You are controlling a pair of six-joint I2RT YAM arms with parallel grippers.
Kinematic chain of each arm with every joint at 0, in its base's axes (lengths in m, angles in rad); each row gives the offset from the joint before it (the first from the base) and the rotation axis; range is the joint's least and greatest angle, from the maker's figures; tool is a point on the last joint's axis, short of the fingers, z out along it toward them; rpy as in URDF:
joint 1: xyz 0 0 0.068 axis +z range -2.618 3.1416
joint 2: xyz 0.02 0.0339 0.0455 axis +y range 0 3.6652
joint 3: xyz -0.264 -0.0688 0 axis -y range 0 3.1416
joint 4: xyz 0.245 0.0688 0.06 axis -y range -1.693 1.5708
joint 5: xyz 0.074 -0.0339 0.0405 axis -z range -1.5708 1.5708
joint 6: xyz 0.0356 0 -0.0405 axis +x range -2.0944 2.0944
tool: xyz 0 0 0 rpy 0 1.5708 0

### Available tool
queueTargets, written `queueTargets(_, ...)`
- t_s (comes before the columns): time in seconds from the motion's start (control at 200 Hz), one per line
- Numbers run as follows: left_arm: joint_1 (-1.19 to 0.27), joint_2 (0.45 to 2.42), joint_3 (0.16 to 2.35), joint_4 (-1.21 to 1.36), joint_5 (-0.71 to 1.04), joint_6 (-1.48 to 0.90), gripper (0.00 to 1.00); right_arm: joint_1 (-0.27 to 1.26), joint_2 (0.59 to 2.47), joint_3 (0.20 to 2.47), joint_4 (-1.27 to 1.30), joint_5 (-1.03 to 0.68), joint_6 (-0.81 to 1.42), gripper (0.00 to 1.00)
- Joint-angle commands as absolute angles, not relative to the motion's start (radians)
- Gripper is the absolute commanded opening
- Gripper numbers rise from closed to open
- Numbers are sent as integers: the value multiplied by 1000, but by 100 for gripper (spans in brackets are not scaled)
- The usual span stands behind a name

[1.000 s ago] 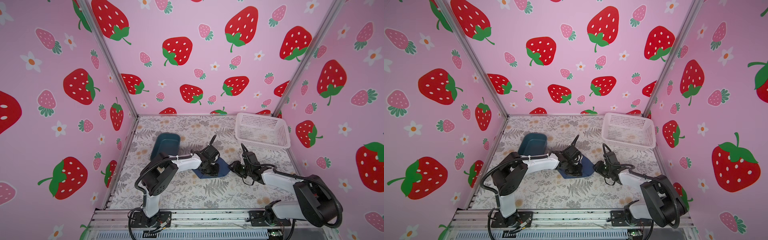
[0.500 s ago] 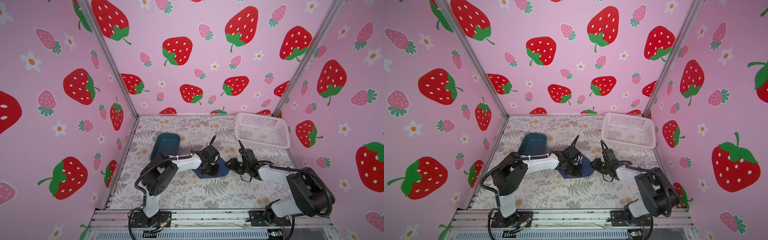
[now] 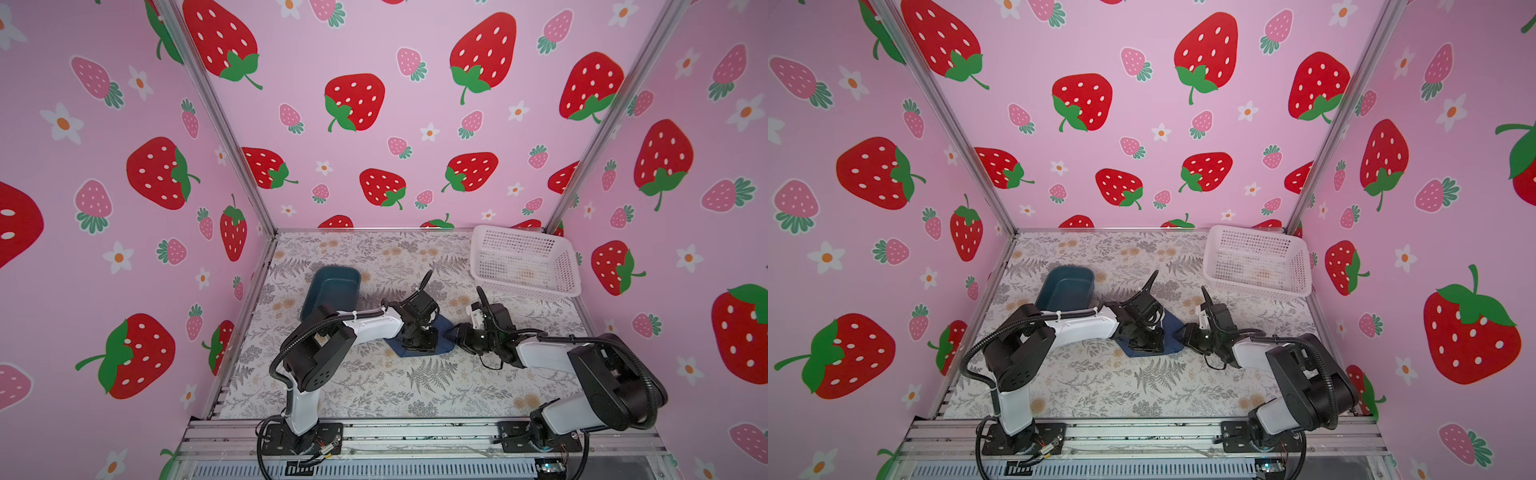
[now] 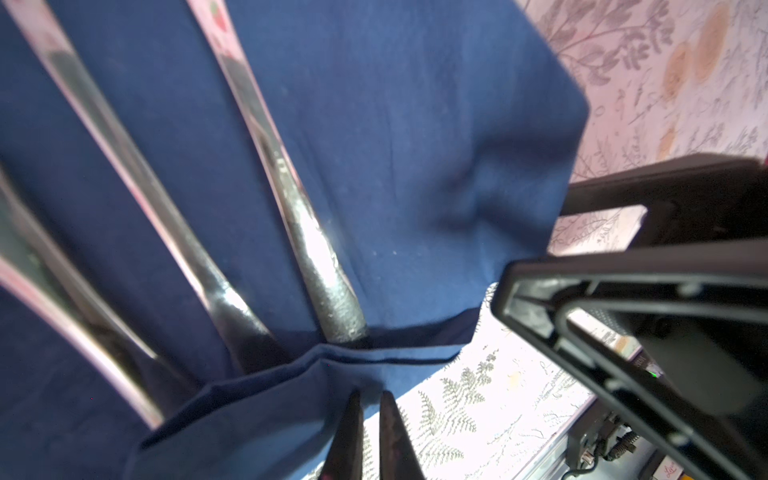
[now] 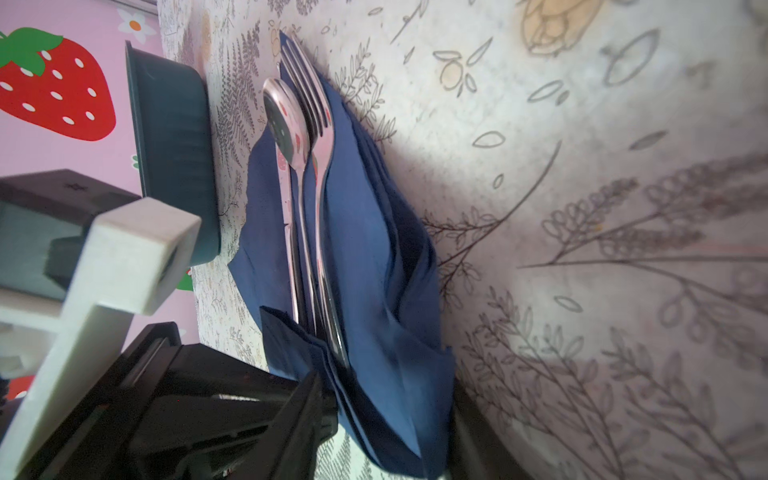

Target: Place the utensils on the paper napkin and roll it up

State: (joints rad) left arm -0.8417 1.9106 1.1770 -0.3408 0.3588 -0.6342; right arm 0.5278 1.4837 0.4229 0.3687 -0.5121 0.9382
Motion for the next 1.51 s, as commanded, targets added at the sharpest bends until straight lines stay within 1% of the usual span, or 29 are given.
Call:
queueTargets(0.0, -844, 1915, 1207, -366, 358, -620, 12, 529, 1517, 428, 365, -543, 908, 48)
queueTargets(0.18, -840, 1914, 1209, -353, 370, -623, 13, 494, 1549, 465, 366, -515, 880, 47)
queueTargets(0.26, -839, 1917, 1213, -357, 368, -624, 13, 485, 1552, 464, 325, -502, 863, 42)
queueTargets(0.32, -839, 1916, 1214, -358, 363, -630, 13, 483, 1550, 440, 341, -522, 861, 39)
queueTargets(0.49, -839, 1912, 1207, -352, 367, -640, 13, 483, 1506, 395, 350, -521, 851, 32)
queueTargets(0.525, -839, 1909, 1207, -354, 366, -639, 13, 483, 1495, 387, 363, -531, 848, 30)
queueTargets(0.64, -839, 1904, 1202, -356, 367, -631, 13, 483, 1491, 370, 438, -602, 871, 27)
queueTargets(0.705, -839, 1902, 1202, -363, 363, -626, 13, 483, 1486, 375, 439, -603, 877, 28)
queueTargets(0.765, -838, 1905, 1205, -364, 361, -625, 13, 483, 1472, 382, 436, -576, 874, 33)
queueTargets(0.885, -838, 1915, 1209, -364, 368, -627, 13, 456, 1466, 397, 442, -525, 883, 35)
queueTargets(0.96, -838, 1912, 1207, -363, 367, -629, 13, 426, 1482, 398, 462, -542, 892, 36)
queueTargets(1.02, -838, 1910, 1203, -364, 364, -627, 13, 402, 1502, 384, 528, -596, 910, 37)
queueTargets(1.09, -838, 1908, 1201, -362, 363, -629, 13, 393, 1523, 370, 599, -651, 926, 37)
queueTargets(1.165, -838, 1909, 1201, -361, 363, -629, 13, 393, 1539, 369, 604, -680, 921, 36)
queueTargets(1.501, -838, 1910, 1204, -366, 359, -629, 13, 394, 1520, 316, 546, -651, 855, 36)
